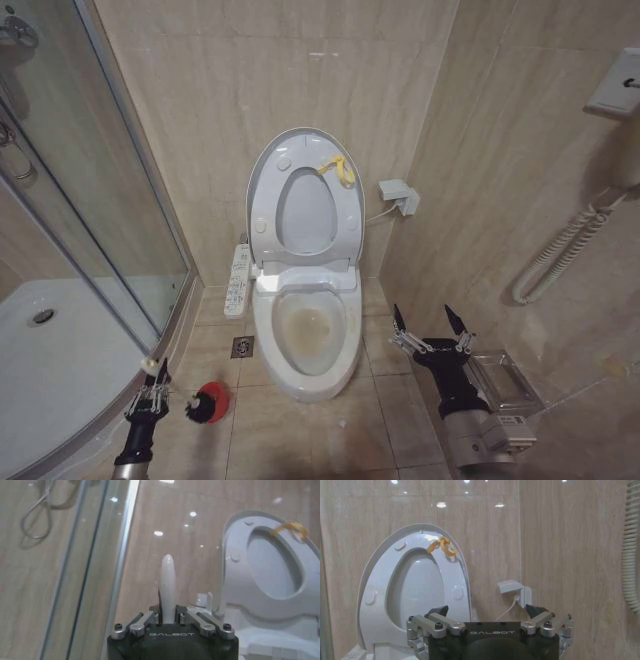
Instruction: Open the toilet lid, clean the toilet bowl with a toilet brush, close the toilet lid, and flush.
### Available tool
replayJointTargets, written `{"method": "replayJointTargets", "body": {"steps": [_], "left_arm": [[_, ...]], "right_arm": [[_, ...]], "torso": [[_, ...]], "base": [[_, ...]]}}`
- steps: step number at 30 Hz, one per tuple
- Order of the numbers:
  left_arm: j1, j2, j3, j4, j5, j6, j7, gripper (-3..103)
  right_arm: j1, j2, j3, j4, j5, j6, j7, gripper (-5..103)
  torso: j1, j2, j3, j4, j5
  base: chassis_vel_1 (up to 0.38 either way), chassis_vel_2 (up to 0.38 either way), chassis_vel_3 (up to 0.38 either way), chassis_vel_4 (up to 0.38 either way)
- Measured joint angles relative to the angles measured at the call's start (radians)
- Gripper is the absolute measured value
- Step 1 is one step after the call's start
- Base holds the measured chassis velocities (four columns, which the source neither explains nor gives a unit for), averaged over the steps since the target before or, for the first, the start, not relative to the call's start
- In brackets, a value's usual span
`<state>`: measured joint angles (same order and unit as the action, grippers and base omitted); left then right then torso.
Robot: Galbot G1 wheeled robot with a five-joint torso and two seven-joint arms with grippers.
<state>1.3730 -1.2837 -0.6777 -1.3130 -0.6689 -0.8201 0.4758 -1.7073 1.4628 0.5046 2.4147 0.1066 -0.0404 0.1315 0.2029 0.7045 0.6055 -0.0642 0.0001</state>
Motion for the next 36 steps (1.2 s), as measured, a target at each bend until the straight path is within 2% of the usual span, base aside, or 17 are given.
{"method": "replayJointTargets", "body": {"steps": [3,10,19,21,25,32,36], "left_arm": [[-0.020,0.007,-0.019,0.041,0.053,0.000,0.011,19],[-0.087,0.038,-0.031,0.145,0.060,0.000,0.040,19],[-0.265,0.055,0.013,0.388,0.020,0.000,0.124,19],[-0.282,0.056,0.019,0.411,0.017,0.000,0.130,19],[-0.364,0.060,0.041,0.541,0.019,0.000,0.142,19],[-0.414,0.071,0.064,0.641,0.005,0.000,0.159,19],[-0.422,0.072,0.079,0.648,-0.013,0.000,0.160,19]], "right_arm": [[0.000,0.000,0.000,0.000,0.000,0.000,0.000,100],[0.000,0.000,0.000,0.000,0.000,0.000,0.000,100],[0.000,0.000,0.000,0.000,0.000,0.000,0.000,100],[0.000,0.000,0.000,0.000,0.000,0.000,0.000,100],[0.000,0.000,0.000,0.000,0.000,0.000,0.000,100],[0.000,0.000,0.000,0.000,0.000,0.000,0.000,100],[0.000,0.000,0.000,0.000,0.000,0.000,0.000,100]], "torso": [[0.000,0.000,0.000,0.0002,-0.0001],[0.000,0.000,0.000,0.0001,-0.0001],[0.000,0.000,0.000,-0.0001,-0.0005],[0.000,0.000,0.000,-0.0001,-0.0005],[0.000,0.000,0.000,0.0000,-0.0003],[0.000,0.000,0.000,0.0003,-0.0001],[0.000,0.000,0.000,0.0001,-0.0001]], "base": [[0.000,0.000,0.000,0.000],[0.000,0.000,0.000,0.000],[0.000,0.000,0.000,0.000],[0.000,0.000,0.000,0.000],[0.000,0.000,0.000,0.000],[0.000,0.000,0.000,0.000],[0.000,0.000,0.000,0.000]]}}
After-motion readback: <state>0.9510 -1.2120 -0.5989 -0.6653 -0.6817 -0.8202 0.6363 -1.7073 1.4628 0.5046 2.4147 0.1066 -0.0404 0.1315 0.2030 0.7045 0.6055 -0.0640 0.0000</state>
